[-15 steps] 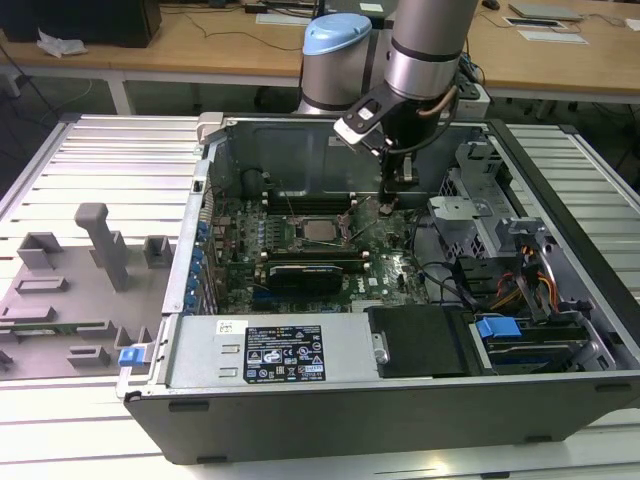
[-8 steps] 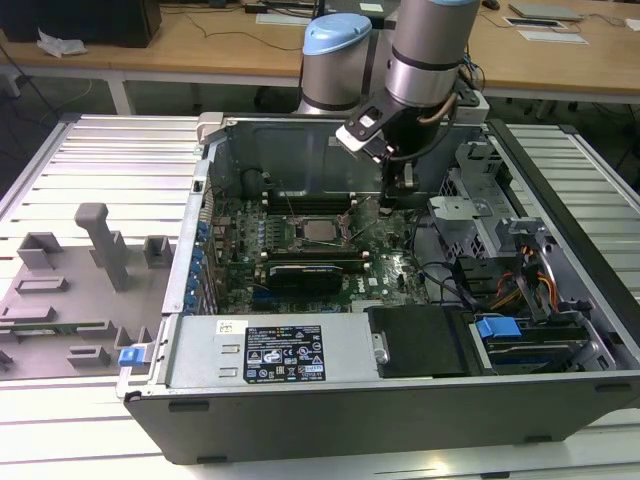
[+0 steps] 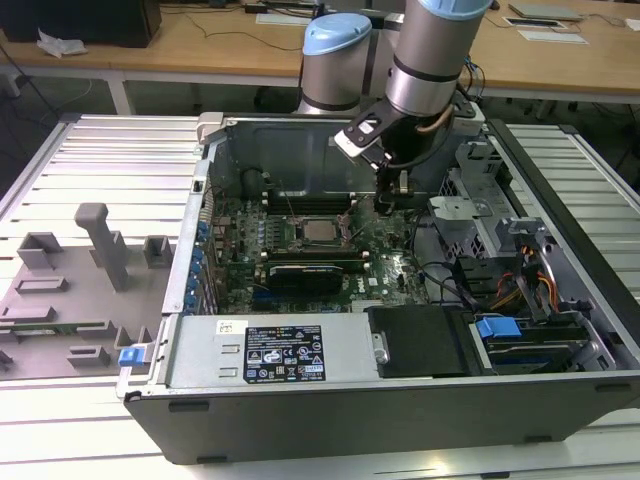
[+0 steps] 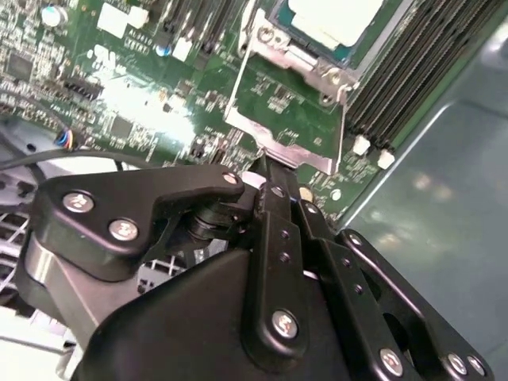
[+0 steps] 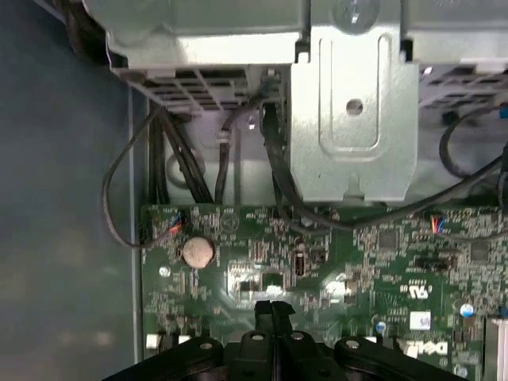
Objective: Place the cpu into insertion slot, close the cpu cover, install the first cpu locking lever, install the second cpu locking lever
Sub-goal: 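Close the cpu cover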
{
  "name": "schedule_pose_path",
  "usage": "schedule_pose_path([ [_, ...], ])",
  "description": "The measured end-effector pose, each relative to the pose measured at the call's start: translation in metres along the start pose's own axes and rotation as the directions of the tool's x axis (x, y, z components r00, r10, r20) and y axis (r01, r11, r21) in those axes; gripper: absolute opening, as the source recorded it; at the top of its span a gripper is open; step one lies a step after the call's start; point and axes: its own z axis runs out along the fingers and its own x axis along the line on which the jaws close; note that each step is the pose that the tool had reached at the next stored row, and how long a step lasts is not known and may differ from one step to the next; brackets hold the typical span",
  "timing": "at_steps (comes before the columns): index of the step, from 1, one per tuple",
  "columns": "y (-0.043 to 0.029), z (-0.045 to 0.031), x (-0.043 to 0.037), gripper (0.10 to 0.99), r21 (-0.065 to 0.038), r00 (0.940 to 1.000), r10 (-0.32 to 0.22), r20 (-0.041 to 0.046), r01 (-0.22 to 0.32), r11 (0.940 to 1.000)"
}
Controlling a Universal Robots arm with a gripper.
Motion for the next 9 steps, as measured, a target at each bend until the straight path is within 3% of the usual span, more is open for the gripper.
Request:
schedule_pose_path([
  [3, 0.0007, 0.0003, -0.0001, 0.106, 0.041, 1.0, 0.002, -0.0065, -0.002, 0.9991],
  [5, 0.0017, 0.0006, -0.0001, 0.106, 0.092, 0.9999, 0.005, -0.0144, -0.004, 0.9957],
  [8, 0.0022, 0.0009, -0.0001, 0.106, 0.13, 0.9997, 0.007, -0.0224, -0.004, 0.9915],
  [9, 0.0022, 0.0009, -0.0001, 0.106, 0.131, 0.9997, 0.008, -0.0227, -0.005, 0.9914],
])
